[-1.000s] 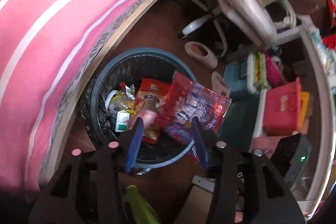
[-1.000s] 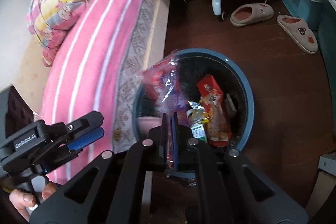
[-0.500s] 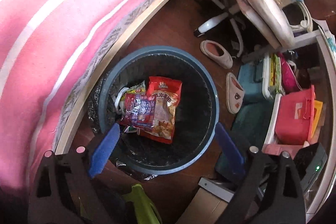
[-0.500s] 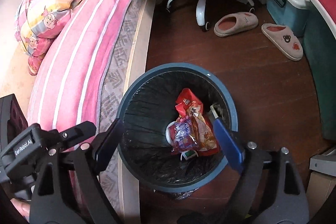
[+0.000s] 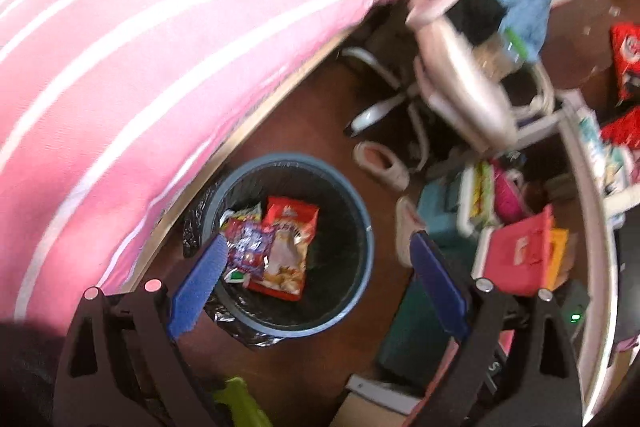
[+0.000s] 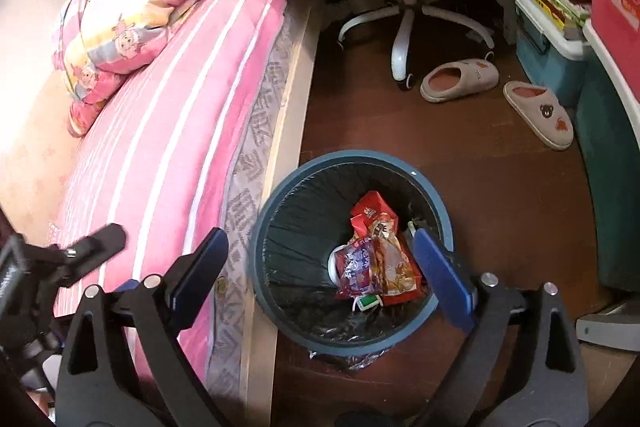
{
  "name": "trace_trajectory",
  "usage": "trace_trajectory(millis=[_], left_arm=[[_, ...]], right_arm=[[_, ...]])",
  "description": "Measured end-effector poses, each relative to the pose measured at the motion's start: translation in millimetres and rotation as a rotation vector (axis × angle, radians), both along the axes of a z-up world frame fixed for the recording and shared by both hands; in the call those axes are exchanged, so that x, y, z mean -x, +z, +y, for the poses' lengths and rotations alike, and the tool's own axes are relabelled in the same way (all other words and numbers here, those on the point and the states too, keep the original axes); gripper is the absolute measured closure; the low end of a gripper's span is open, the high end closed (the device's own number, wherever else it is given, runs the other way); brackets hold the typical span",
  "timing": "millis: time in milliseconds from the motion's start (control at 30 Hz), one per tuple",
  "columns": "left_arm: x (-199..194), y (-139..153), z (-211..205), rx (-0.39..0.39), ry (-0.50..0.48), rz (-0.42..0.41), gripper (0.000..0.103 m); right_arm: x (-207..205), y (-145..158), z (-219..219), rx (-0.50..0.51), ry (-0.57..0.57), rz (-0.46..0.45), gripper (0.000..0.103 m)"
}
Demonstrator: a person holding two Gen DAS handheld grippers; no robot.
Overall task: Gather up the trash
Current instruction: 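Move both grippers back to the clear plastic bottle on the bed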
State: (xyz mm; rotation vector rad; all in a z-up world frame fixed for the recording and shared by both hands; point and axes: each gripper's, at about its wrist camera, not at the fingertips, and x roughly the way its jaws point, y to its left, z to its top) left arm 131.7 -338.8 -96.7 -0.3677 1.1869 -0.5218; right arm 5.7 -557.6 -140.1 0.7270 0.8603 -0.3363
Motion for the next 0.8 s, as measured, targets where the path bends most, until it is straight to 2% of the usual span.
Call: trace_trajectory(millis=[267,400,533,600,800], left_arm=[[24,53,80,0.183,0.155,-0.075,0.012],[33,78,125,0.216,0.186,-0.131,0.012],[41,95,184,0.252,0.271,-0.175,0.012],[44,99,217,0.248,0.327,-0.188,0.012],[52,93,298,0.158,0.451,-0.226,0.012]], right_arm=[[2,60,35,0.036,0.066,-0.106,0.008],[-3,99,70,0.061,0.144,-0.185,0.007],[-10,131,110,0.072,0.225,-0.249,0.006],[-17,145,136,0.058,0.277,-0.277,0.006],[-44,164,219,0.044,0.469,-0.333,0.006]])
